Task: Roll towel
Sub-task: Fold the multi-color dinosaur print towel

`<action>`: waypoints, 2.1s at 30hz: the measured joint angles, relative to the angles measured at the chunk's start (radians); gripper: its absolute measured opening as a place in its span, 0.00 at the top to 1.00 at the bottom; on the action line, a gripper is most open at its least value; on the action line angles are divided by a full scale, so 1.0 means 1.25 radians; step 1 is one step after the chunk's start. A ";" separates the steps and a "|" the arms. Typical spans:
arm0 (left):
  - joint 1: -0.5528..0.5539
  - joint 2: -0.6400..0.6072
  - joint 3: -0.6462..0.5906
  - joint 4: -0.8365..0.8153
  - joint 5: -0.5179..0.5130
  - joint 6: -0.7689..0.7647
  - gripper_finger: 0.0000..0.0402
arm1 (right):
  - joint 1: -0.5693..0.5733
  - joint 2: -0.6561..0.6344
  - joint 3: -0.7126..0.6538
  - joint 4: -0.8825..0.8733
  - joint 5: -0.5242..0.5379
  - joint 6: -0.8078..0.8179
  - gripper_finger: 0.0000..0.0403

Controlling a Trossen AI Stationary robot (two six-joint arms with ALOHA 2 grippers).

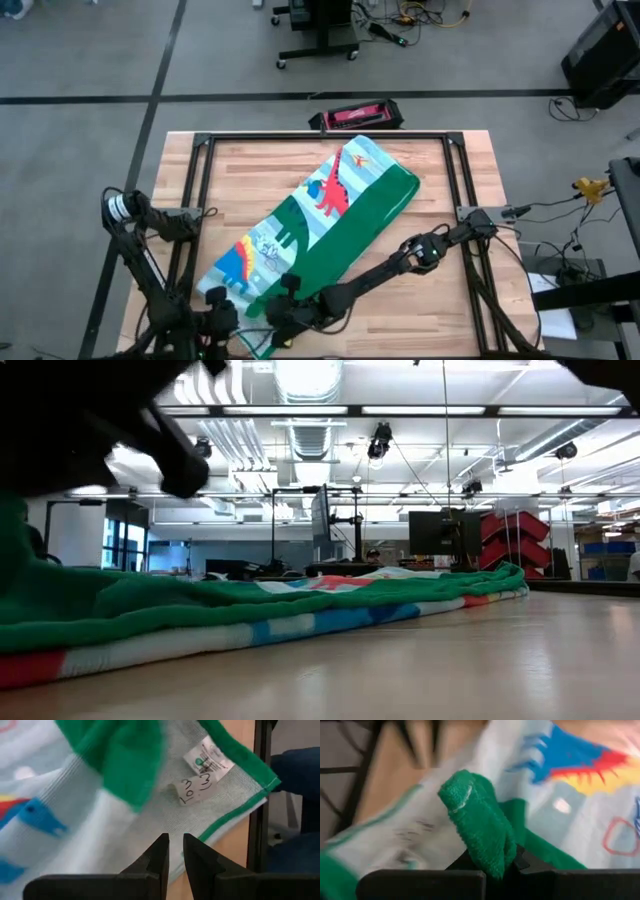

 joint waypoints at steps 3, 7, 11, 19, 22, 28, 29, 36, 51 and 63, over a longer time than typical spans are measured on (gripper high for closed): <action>-0.010 -0.070 0.000 -0.003 -0.006 0.003 0.90 | 0.017 0.000 0.000 0.019 -0.029 0.000 1.00; -0.036 -0.175 0.001 -0.001 -0.092 0.029 0.90 | 0.031 0.000 0.000 0.054 -0.083 0.018 1.00; -0.045 -0.237 -0.005 -0.017 -0.213 0.066 0.90 | 0.034 0.002 0.000 0.073 -0.088 0.021 1.00; -0.032 -0.213 -0.051 -0.142 -0.126 -0.116 0.90 | 0.028 0.024 -0.001 0.086 -0.126 0.053 1.00; -0.032 -0.186 -0.081 -0.120 -0.056 -0.170 0.90 | 0.037 0.025 -0.001 0.090 -0.131 0.053 1.00; -0.032 -0.118 -0.128 -0.118 0.089 -0.268 0.90 | 0.043 0.024 -0.001 0.088 -0.170 0.049 1.00; -0.032 -0.109 -0.136 -0.121 0.109 -0.279 0.90 | 0.042 0.024 -0.001 0.089 -0.172 0.049 1.00; -0.032 -0.067 -0.146 -0.083 0.148 -0.298 0.90 | 0.043 0.024 -0.002 0.085 -0.227 0.027 1.00; -0.033 -0.025 -0.151 -0.082 0.183 -0.316 0.90 | 0.064 0.007 -0.004 0.088 -0.307 0.041 0.47; -0.037 -0.039 -0.151 -0.105 0.239 -0.314 0.90 | 0.052 -0.021 -0.005 -0.150 -0.142 0.016 0.41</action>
